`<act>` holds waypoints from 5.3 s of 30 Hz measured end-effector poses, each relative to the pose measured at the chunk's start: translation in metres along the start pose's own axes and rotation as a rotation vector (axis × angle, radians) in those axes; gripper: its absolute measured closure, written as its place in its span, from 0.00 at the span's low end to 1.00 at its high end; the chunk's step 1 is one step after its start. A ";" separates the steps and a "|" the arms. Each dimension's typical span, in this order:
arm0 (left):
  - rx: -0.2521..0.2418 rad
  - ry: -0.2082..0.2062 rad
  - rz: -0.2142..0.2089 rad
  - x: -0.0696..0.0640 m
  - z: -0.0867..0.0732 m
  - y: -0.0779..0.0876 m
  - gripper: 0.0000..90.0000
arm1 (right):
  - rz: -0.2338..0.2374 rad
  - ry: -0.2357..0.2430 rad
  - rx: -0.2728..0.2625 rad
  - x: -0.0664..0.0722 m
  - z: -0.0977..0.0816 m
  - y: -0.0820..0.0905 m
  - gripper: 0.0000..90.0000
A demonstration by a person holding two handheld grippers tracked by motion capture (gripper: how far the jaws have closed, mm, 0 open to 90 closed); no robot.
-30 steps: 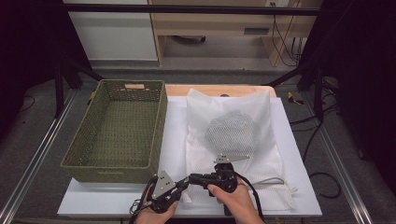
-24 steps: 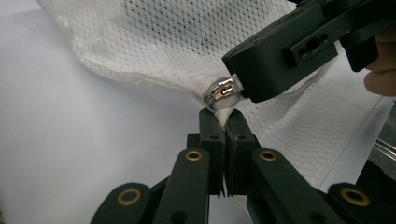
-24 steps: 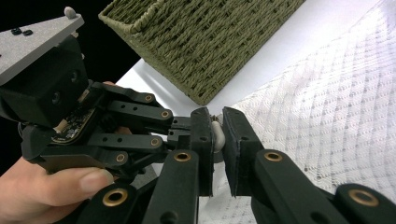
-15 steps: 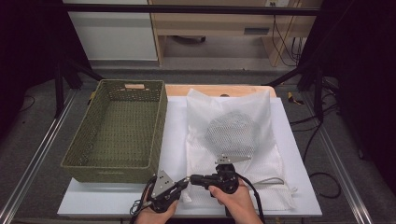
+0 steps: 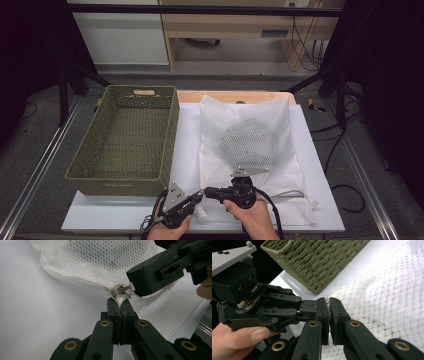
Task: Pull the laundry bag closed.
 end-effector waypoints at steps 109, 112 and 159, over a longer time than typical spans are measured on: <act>0.002 0.006 0.053 0.002 -0.005 -0.003 0.98 | -0.257 0.037 0.022 -0.082 -0.022 0.097 0.96; 0.008 0.005 0.053 0.002 -0.006 -0.003 0.98 | -0.265 0.041 0.029 -0.082 -0.022 0.097 0.97; 0.009 -0.009 0.078 0.004 -0.007 -0.003 0.98 | -0.317 0.014 -0.010 -0.102 -0.032 0.140 0.96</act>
Point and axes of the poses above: each handheld gripper's, and its own axes: y roughly backward along the jaws, z roughly out of its top, x roughly to its left, the point moved 7 cm from there along -y, roughly forward along the jaws, and after that the axes turned 7 degrees about x, right-handed, at the moved point
